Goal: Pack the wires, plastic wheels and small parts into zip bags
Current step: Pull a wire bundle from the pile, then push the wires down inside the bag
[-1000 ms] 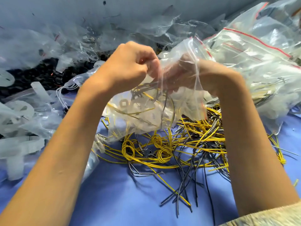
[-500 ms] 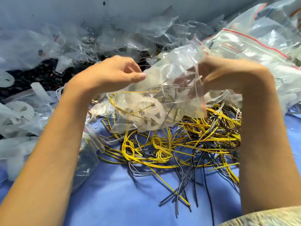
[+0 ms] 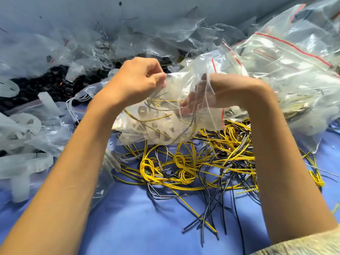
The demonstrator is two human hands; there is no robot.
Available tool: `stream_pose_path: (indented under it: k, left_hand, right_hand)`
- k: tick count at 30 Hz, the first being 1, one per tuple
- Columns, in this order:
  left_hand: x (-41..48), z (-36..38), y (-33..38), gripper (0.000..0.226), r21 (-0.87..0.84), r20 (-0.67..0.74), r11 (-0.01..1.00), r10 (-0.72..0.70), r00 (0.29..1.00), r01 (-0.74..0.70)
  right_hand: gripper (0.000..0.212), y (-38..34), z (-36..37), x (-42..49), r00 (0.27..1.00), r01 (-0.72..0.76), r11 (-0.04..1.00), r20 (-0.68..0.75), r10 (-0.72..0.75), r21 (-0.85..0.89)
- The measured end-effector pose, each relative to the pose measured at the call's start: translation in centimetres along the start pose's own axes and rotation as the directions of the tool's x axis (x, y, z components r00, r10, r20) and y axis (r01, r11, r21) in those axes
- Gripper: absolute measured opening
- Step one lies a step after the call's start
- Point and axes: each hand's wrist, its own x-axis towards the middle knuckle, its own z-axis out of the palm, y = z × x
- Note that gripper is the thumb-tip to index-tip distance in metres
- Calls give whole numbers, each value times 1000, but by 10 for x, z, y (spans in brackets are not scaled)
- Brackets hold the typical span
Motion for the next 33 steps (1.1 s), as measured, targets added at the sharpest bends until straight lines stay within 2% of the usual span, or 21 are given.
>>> stream_pose_path:
  k: [1,4,7,8,10,11,12,14,16,18,19,20,21,22,23,25,27,29,31,33]
  left_hand:
    - [0,-1,-1,15,-11,2,1000,-7,1000,8]
    - [-1,-6,-3,18,-141,11,989,-44,999,46]
    - [-1,-9,-5,19,-211,-28,977,-49,998,42]
    - [-1,-8,-4,19,-233,-29,971,-52,998,44]
    - [-1,-1,2,17,-283,-8,958,-53,999,48]
    - [-1,4,6,16,-295,20,955,-41,999,45]
    - [-1,8,10,15,-292,60,956,-16,998,33]
    - [-2,13,14,14,-248,173,969,44,984,0]
    - [1,10,7,13,-124,262,992,50,964,-18]
    - [6,-2,-11,17,65,286,998,-25,958,7]
    - [7,-9,-23,18,101,285,994,-63,956,36]
    - [8,-16,-34,18,92,282,993,-103,954,80]
    - [7,-22,-45,18,54,268,989,-148,952,139]
    - [7,-28,-56,20,19,241,979,-200,950,201]
    - [6,-32,-67,22,-16,202,963,-259,945,268]
    - [5,-43,-90,24,-9,117,933,-356,927,360]
    - [5,-56,-113,18,146,59,895,-433,900,421]
    - [2,-68,-130,12,438,99,800,-496,863,410]
    - [-6,-73,-135,18,509,197,744,-590,783,432]
    - [-11,-73,-134,36,507,269,724,-649,712,468]
  right_hand:
    - [26,0,1,-4,1000,19,997,-18,-18,70]
    - [17,15,-5,-17,975,61,959,-223,2,277]
    - [11,12,-7,-26,910,212,857,-415,2,469]
    - [20,11,-8,-27,899,240,797,-437,33,555]
    - [51,10,-14,-26,910,211,699,-398,114,683]
    - [61,12,-15,-26,917,169,712,-373,139,682]
    - [63,15,-15,-26,922,130,764,-360,141,632]
    - [47,17,-11,-22,908,91,870,-400,128,484]
    - [38,22,-9,-17,857,24,920,-482,183,392]
    - [41,24,-9,-16,832,-10,894,-492,256,447]
    - [51,24,-9,-16,849,-40,870,-442,289,492]
    - [66,23,-9,-18,879,-87,875,-377,293,476]
    - [76,21,-8,-20,909,-134,916,-320,266,379]
    - [76,19,-7,-21,931,-169,951,-276,240,259]
    - [67,17,-5,-21,948,-182,973,-235,212,143]
    - [47,19,-3,-16,963,-164,986,-209,169,42]
    - [31,22,-3,-13,963,-168,978,-191,189,123]
    - [25,23,-1,-13,966,-158,971,-175,189,178]
    - [30,23,0,-13,968,-156,970,-167,188,187]
    - [36,20,0,-13,972,-155,971,-150,183,180]
